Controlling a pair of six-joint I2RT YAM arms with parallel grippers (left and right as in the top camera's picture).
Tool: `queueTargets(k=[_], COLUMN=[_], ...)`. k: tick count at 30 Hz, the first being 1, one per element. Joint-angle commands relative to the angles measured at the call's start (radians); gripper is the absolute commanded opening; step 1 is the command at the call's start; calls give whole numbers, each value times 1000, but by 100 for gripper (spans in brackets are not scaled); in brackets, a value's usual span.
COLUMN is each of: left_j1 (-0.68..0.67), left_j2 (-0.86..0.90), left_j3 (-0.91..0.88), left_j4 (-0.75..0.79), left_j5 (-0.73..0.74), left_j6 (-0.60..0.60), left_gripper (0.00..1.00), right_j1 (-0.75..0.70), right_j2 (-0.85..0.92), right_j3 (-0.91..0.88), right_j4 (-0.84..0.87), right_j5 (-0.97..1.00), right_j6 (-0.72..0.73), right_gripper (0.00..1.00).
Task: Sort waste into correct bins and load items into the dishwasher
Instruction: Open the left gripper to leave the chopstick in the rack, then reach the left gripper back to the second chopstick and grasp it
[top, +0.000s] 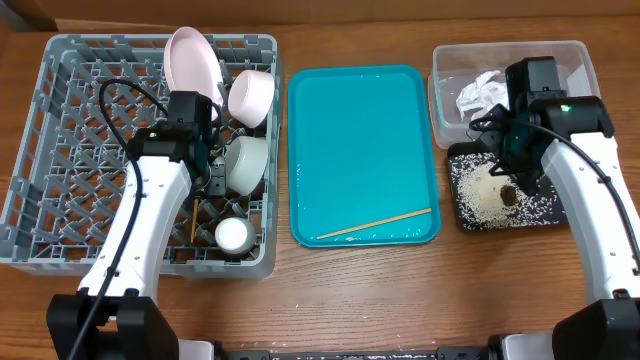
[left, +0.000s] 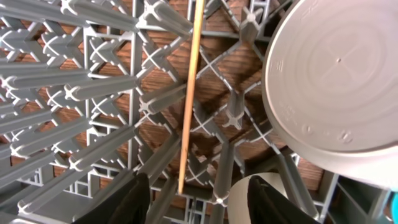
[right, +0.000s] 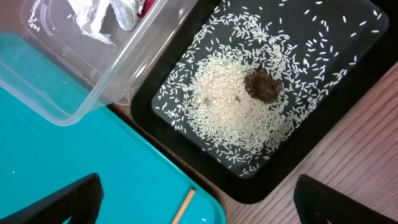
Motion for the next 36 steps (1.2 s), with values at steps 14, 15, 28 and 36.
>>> queueTargets(k=[14,15,28,36], left_j1=[-399,-431,-703,-818], left_j2=[29,46,353,482], left_j3=[275,264,240,240], left_j4=[10,16,94,150], left_j5=[243,243,301,180], left_j6=[212,257,559,602], left_gripper=[50,50,62,63], right_j1=[-2,-2,-2,-2], right_j2=[-8,-8,-8,-8], right_j3=[26,26,26,26], right_j4=[2,2,2,2], right_j5=[11,11,11,11], right_j6=[-7,-7,-7,-7], right_gripper=[100,100,100,100])
